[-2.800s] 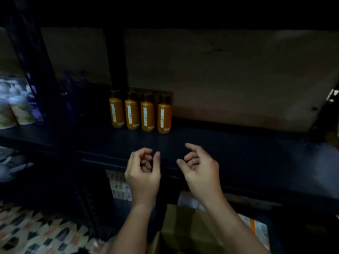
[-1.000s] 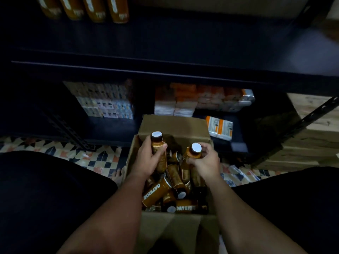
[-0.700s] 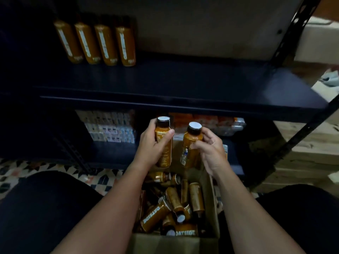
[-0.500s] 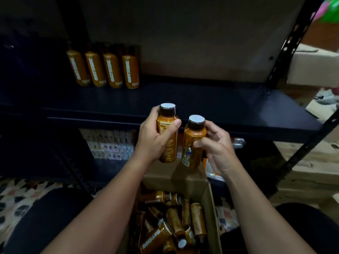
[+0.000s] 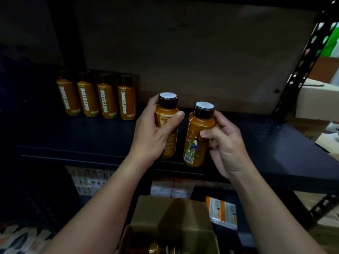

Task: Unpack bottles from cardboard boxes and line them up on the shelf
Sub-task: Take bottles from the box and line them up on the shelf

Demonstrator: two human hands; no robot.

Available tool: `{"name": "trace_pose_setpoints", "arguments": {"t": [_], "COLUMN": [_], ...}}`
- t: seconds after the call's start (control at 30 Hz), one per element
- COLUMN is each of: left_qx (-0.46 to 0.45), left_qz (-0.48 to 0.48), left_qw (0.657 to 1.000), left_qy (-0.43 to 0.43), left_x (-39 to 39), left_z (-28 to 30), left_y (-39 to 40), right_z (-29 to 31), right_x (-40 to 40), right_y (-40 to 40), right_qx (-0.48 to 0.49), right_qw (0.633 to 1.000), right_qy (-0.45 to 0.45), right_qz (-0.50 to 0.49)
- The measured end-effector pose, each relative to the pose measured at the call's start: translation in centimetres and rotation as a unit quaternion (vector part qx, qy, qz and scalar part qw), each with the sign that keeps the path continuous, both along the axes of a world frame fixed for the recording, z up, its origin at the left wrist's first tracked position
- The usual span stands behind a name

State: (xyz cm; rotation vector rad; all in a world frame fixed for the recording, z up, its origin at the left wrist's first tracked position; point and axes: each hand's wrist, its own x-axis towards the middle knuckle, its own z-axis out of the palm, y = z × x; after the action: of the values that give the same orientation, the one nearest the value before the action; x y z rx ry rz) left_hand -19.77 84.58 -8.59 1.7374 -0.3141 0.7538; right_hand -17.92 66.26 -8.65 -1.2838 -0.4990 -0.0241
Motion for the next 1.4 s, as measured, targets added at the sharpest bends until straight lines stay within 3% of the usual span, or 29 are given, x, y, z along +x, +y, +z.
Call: {"name": "trace_pose_setpoints", "arguments": {"t": [0.23,0.67,0.93,1.4], "left_qx": [-0.013,-0.034,-0.061,-0.006], "left_qz": [-0.004,-0.022,-0.110,0.003], "left_qw": [1.000,0.997,0.985,0.993], "left_qy": [0.019,0.066,0.115,0.115], "left_x": [3.6,4.9,4.1,4.5], "left_z": [-1.1,-2.1,-2.3,-2.4], "left_y": [0.9,2.3,4.7,3.7], "right_z": [-0.8,-2.4,-2.6,-2.4], "right_x": [4.1,5.8,5.9,5.2], "right_y": [1.0,1.0,1.1,1.5], "right_qx": [0.000,-0.085,-0.091,-0.175], "right_qw": [1.000,0.996,0.995,0.978], "right_qy": [0.008,0.033,0.040,-0.018], "right_qz": [-0.001,-0.020,-0.030,-0.114]}}
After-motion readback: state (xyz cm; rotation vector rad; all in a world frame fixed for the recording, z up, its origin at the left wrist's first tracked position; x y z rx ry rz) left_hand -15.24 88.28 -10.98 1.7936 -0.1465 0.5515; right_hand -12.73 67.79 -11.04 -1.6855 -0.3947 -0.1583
